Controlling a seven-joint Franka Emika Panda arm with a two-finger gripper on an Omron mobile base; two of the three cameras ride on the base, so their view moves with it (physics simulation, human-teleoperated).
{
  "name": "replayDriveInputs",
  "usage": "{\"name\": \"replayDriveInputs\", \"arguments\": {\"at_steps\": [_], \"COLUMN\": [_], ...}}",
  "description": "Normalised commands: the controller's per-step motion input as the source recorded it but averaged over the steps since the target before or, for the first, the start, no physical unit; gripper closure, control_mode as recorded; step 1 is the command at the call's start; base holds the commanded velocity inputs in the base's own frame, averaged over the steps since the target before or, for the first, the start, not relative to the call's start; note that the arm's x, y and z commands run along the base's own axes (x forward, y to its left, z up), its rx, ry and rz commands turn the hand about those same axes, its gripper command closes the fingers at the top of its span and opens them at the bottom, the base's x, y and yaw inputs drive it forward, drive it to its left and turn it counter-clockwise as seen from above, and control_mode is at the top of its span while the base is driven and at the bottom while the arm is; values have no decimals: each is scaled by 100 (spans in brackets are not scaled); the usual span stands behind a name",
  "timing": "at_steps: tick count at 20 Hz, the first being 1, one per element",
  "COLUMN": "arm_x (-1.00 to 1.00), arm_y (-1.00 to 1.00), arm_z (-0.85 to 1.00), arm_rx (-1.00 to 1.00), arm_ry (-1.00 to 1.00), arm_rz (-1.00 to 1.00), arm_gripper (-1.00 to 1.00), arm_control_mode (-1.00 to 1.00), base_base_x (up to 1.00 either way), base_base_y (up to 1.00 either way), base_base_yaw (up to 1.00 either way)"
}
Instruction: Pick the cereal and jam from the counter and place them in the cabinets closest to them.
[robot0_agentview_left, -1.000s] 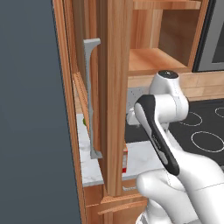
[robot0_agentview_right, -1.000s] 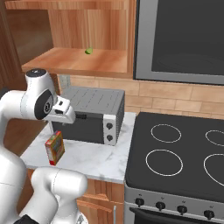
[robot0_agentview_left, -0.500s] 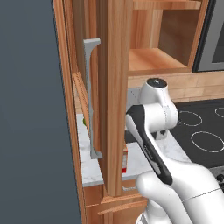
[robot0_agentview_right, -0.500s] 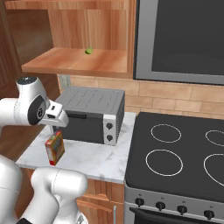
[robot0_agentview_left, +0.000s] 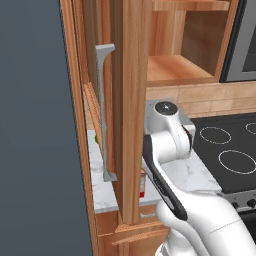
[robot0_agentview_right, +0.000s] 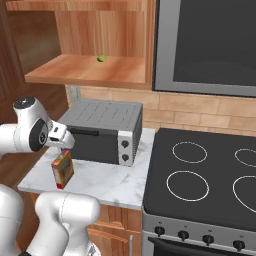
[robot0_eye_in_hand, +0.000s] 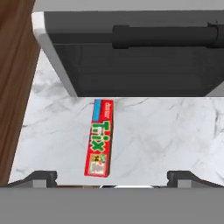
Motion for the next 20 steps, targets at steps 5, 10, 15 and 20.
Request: {"name": "replayDriveInputs", "arguments": {"at_steps": [5, 10, 15, 20], "arm_x": [28, 22, 18, 17], "arm_y": [11, 6, 5, 6], "arm_z": [-27, -28, -31, -32], "arm_rx": [-4, -6, -2, -1], "arm_ry": [-6, -4, 0, 0], "arm_rz": [-1, 0, 0, 0], "arm_gripper": [-100, -100, -100, -100], "arm_control_mode": [-100, -100, -100, -100], "base_base_x": [0, 0, 0, 0], "base_base_y": [0, 0, 0, 0], "base_base_yaw": [0, 0, 0, 0]}}
